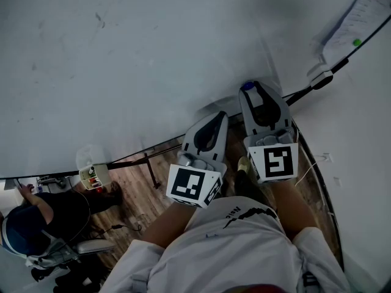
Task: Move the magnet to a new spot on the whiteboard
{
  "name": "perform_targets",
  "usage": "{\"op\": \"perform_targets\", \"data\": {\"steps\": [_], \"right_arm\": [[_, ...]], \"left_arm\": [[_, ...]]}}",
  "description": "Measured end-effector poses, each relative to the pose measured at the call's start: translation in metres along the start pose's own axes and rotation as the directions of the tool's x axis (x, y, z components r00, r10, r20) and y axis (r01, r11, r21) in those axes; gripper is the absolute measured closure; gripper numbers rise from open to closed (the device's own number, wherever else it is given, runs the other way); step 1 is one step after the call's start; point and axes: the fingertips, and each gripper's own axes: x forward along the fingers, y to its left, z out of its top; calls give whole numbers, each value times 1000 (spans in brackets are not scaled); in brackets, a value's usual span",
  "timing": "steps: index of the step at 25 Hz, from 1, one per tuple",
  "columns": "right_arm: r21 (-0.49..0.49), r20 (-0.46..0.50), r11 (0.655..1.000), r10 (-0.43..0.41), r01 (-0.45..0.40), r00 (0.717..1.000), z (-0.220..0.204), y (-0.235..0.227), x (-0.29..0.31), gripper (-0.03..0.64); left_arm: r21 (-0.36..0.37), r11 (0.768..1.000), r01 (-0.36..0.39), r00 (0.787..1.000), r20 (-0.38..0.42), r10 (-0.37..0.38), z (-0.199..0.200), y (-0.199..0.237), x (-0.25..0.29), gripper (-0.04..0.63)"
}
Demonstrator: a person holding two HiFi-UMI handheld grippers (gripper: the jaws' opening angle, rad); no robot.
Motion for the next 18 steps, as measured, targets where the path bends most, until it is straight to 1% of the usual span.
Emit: {"op": "perform_targets", "data": {"steps": [10,15,18], "right_arm": [[47,12,999,1,-1,1000,11,-6,-27,489],[63,22,998,-15,13,1000,18,-6,-44,489],[72,24,997,-18,16,1000,24,-4,-56,489]], "left_arm": [[10,999,48,999,6,-48,4,-23,-1,583],[21,996,90,996,14,-90,10,-35,-4,584],[14,994,108,994,16,-108,12,-43,-10,584]]}}
